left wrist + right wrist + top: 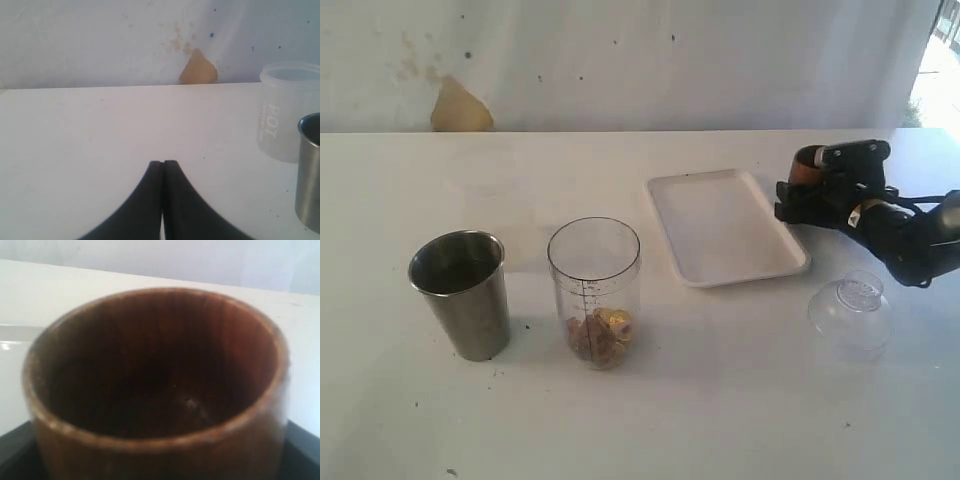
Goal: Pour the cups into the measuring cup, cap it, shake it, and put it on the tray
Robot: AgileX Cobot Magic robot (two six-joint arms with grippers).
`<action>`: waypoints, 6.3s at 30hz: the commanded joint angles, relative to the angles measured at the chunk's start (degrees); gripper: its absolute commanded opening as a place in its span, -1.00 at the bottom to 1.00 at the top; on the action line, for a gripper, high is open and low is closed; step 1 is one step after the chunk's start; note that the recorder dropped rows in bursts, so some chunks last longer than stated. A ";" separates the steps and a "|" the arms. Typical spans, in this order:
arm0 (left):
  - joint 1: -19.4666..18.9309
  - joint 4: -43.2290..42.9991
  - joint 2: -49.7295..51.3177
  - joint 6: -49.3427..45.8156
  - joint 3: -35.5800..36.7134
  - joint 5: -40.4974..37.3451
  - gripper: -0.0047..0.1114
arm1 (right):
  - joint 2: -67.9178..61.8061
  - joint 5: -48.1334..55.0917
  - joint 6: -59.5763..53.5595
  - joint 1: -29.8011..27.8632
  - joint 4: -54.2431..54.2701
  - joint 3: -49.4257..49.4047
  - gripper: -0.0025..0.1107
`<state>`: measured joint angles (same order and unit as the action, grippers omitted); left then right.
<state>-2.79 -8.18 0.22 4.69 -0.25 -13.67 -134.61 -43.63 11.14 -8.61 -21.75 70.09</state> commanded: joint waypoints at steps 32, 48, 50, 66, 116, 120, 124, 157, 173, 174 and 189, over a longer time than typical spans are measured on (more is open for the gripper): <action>0.11 0.39 -0.22 0.16 0.25 0.06 -0.92 | 12.38 6.44 -1.82 -0.01 -0.66 -0.14 0.90; 0.11 0.39 -0.22 0.16 0.25 0.06 -0.92 | 35.73 27.08 12.00 3.54 -1.26 -0.14 -0.31; 0.11 0.39 -0.22 0.16 0.25 0.06 -0.92 | 39.25 32.05 14.59 4.23 -1.01 -0.14 -0.83; 0.11 0.39 -0.22 0.16 0.25 0.06 -0.92 | 72.23 56.24 14.73 9.29 -0.59 -10.07 -0.96; 0.11 0.39 -0.22 0.16 0.25 0.06 -0.92 | 117.16 74.48 14.60 11.52 5.17 -23.57 -0.96; 0.11 0.39 -0.22 0.16 0.25 0.06 -0.92 | 118.56 74.24 14.60 11.52 5.29 -23.99 -0.96; 0.11 0.39 -0.22 0.16 0.25 0.06 -0.92 | 122.82 73.81 14.60 11.52 5.29 -26.99 -0.96; 0.11 0.39 -0.22 0.16 0.25 0.06 -0.92 | 134.61 61.45 -15.86 9.25 17.15 -70.09 -0.96; 0.11 0.39 -0.22 0.16 0.25 0.06 -0.92 | 134.61 61.65 -15.86 9.25 17.15 -70.09 -0.96; 0.11 0.39 -0.22 0.16 0.25 0.06 -0.92 | 134.61 61.65 -15.86 9.25 17.15 -70.09 -0.96; 0.11 0.40 -0.22 0.00 0.25 0.26 -0.92 | 134.61 61.65 -15.86 9.25 17.15 -70.09 -0.96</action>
<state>-2.79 -8.18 0.22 4.69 -0.25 -13.67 -0.28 18.43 -4.95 1.02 -4.52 0.41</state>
